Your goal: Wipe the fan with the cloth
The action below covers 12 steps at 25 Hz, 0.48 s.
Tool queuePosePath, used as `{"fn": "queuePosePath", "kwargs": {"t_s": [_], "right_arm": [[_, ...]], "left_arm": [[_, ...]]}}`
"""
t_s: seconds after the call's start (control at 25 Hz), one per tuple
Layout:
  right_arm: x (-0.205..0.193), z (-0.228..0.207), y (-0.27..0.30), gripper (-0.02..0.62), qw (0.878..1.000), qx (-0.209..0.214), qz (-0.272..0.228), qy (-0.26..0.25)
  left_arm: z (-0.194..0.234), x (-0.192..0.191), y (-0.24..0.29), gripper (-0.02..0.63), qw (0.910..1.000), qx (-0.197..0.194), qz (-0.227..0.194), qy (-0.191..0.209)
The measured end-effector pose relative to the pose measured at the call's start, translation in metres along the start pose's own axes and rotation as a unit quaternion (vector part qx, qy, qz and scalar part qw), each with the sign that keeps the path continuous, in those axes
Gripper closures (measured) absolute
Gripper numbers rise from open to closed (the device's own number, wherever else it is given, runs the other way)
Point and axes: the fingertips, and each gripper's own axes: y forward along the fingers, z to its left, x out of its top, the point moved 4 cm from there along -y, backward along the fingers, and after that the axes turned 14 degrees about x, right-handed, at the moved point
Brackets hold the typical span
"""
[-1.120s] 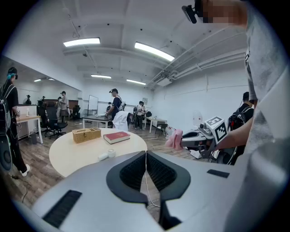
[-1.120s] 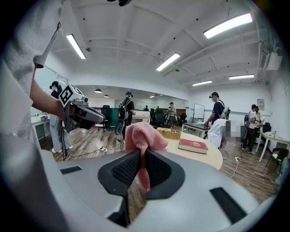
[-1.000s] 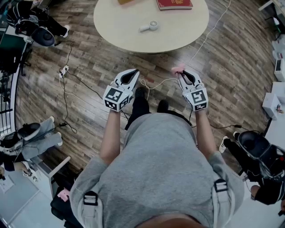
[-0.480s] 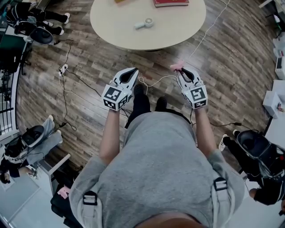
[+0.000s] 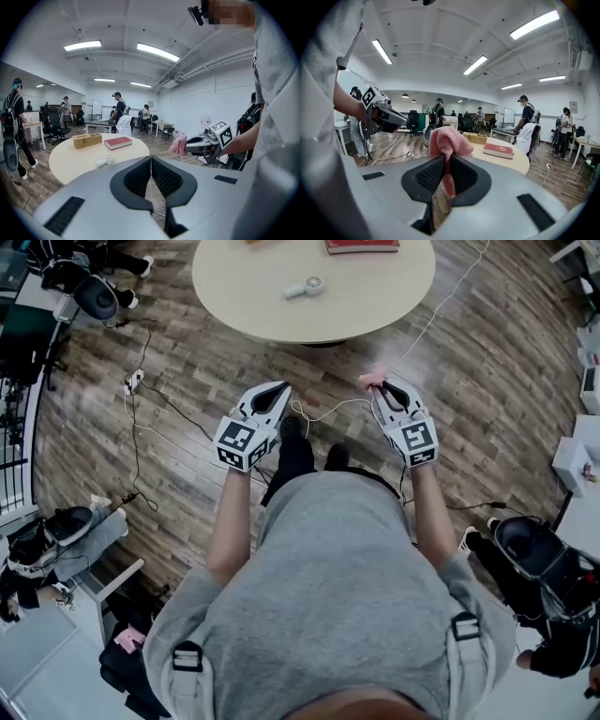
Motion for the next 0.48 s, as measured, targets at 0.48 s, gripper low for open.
{"fn": "queuePosePath", "kwargs": {"t_s": [0.48], "right_arm": [[0.0032, -0.0022, -0.0037, 0.555, 1.000, 0.001, -0.014, 0.002]], "left_arm": [[-0.0044, 0.0093, 0.0011, 0.571, 0.9998, 0.002, -0.019, -0.001]]}}
